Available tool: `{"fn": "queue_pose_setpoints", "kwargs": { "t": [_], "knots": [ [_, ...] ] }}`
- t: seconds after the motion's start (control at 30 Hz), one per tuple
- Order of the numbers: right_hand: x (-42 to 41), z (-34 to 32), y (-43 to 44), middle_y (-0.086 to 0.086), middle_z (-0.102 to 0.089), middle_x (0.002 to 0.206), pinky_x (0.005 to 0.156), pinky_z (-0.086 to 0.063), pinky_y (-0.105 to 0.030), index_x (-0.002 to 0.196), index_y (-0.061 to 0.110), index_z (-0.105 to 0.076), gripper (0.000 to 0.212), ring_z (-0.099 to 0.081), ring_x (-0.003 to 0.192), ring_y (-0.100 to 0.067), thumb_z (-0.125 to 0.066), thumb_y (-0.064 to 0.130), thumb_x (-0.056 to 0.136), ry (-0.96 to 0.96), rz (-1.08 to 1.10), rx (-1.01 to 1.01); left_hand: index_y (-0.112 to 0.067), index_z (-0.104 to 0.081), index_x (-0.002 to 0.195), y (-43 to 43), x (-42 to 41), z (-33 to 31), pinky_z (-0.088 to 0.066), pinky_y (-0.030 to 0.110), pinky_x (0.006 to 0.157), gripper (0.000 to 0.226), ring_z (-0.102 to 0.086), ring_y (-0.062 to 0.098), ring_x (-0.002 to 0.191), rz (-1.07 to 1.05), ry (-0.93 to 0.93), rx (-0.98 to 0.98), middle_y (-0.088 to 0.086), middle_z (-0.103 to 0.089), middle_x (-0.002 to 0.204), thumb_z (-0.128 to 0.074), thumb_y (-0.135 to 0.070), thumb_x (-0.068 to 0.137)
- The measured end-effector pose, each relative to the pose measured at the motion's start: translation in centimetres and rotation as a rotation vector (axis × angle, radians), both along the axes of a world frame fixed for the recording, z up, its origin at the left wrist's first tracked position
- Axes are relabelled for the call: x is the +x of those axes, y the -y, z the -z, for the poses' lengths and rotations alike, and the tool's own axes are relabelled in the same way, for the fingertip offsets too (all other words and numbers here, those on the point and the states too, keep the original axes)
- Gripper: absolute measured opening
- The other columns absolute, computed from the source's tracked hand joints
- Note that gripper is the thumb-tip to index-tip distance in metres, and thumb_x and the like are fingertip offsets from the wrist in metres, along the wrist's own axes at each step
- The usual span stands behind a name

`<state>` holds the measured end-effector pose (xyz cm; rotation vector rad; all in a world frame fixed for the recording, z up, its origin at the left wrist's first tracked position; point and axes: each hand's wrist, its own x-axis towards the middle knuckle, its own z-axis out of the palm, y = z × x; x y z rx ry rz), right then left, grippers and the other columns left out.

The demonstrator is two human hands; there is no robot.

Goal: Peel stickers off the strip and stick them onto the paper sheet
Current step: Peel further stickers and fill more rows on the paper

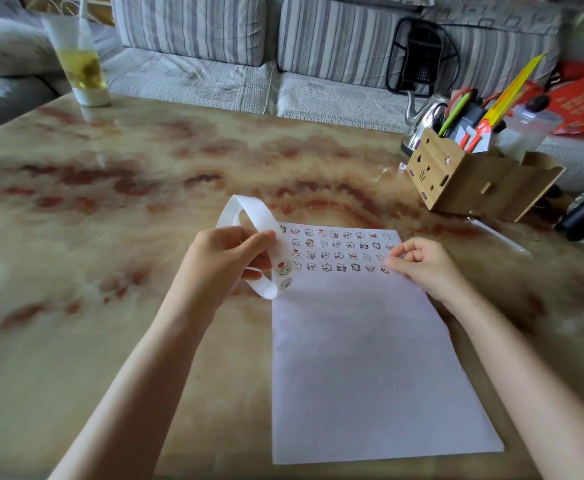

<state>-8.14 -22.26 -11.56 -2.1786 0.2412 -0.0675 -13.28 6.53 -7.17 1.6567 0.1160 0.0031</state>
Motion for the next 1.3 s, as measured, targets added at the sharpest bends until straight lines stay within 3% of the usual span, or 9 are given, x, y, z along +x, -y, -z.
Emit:
{"fn": "queue_pose_setpoints", "kwargs": {
  "t": [0.13,0.2,0.3,0.4,0.5,0.6,0.77,1.0,1.3],
  "knots": [
    [-0.3,-0.6,-0.2,-0.004,-0.054,0.061,0.039,-0.033,-0.007,0.094,0.003,-0.06,0.008,-0.045,0.04,0.001,-0.063,0.003,0.087,-0.004,0.011,0.069,-0.013,-0.072,0.077,0.1,-0.1,-0.2,-0.055,0.02,0.061,0.017,-0.068,0.006,0.064,-0.004,-0.004,-0.026,-0.001,-0.074,0.069,-0.062,-0.02,0.089],
    [-0.5,-1.0,-0.5,-0.004,-0.056,0.062,0.041,-0.034,-0.01,0.095,0.004,-0.059,0.006,-0.044,0.037,0.002,-0.06,0.005,0.089,0.025,0.012,0.077,-0.01,-0.071,0.079,0.1,-0.1,-0.3,-0.055,0.02,0.058,0.017,-0.067,0.006,0.06,-0.012,0.005,-0.048,-0.002,-0.073,0.067,-0.061,-0.019,0.09],
    [-1.6,-2.4,-1.9,0.0,-0.062,0.063,0.055,-0.039,-0.022,0.088,0.01,-0.061,0.004,-0.052,0.048,0.004,-0.06,0.008,0.09,0.242,-0.016,-0.015,-0.006,-0.071,0.082,0.0,0.0,-0.5,-0.055,0.019,0.056,0.018,-0.066,0.007,0.056,-0.023,0.032,-0.06,-0.002,-0.072,0.065,-0.059,-0.017,0.091],
    [-3.8,-4.3,-6.1,0.001,-0.069,0.072,0.063,-0.044,-0.024,0.083,0.016,-0.065,0.008,-0.06,0.064,0.002,-0.062,0.012,0.09,0.359,-0.193,0.073,-0.004,-0.071,0.083,0.1,0.0,-0.5,-0.054,0.018,0.055,0.019,-0.066,0.007,0.056,-0.026,0.049,-0.066,-0.003,-0.071,0.064,-0.059,-0.017,0.091],
    [-5.7,-5.2,-10.7,0.004,-0.072,0.084,0.073,-0.048,-0.023,0.086,0.018,-0.067,0.002,-0.065,0.08,-0.006,-0.066,0.018,0.088,0.317,-0.38,0.17,-0.004,-0.071,0.081,0.2,-0.1,-0.6,-0.054,0.018,0.055,0.021,-0.067,0.008,0.058,-0.035,0.07,-0.058,-0.001,-0.072,0.065,-0.06,-0.019,0.091],
    [-5.9,-5.1,-12.9,0.005,-0.071,0.085,0.077,-0.05,-0.026,0.092,0.017,-0.067,0.009,-0.066,0.082,-0.008,-0.071,0.017,0.084,0.317,-0.423,0.199,-0.01,-0.07,0.075,0.2,-0.2,-0.7,-0.053,0.018,0.053,0.02,-0.065,0.006,0.055,-0.076,0.101,-0.062,-0.004,-0.07,0.059,-0.061,-0.019,0.09],
    [-5.7,-5.4,-13.2,-0.002,-0.072,0.081,0.075,-0.052,-0.042,0.09,0.019,-0.061,0.018,-0.066,0.073,-0.011,-0.073,0.01,0.081,0.31,-0.377,0.327,-0.012,-0.07,0.072,0.2,-0.2,-0.7,-0.054,0.019,0.053,0.02,-0.065,0.005,0.054,-0.093,0.116,-0.062,-0.006,-0.069,0.057,-0.061,-0.018,0.09],
    [-5.6,-5.0,-13.1,0.003,-0.07,0.074,0.062,-0.054,-0.027,0.08,0.022,-0.068,0.019,-0.061,0.067,-0.009,-0.071,0.004,0.082,0.326,-0.367,0.341,-0.008,-0.07,0.075,0.5,-0.3,-1.0,-0.056,0.02,0.057,0.027,-0.069,0.01,0.059,-0.045,0.044,-0.139,0.002,-0.072,0.065,-0.06,-0.028,0.09],
    [-5.4,-4.5,-12.9,0.002,-0.069,0.076,0.059,-0.053,-0.023,0.082,0.018,-0.069,0.013,-0.062,0.066,-0.009,-0.071,0.005,0.083,0.401,-0.346,0.354,-0.01,-0.074,0.081,0.4,-0.3,-0.6,-0.059,0.025,0.072,0.017,-0.07,0.012,0.073,0.054,0.034,-0.049,0.007,-0.074,0.076,-0.063,-0.02,0.088]
  ]
}}
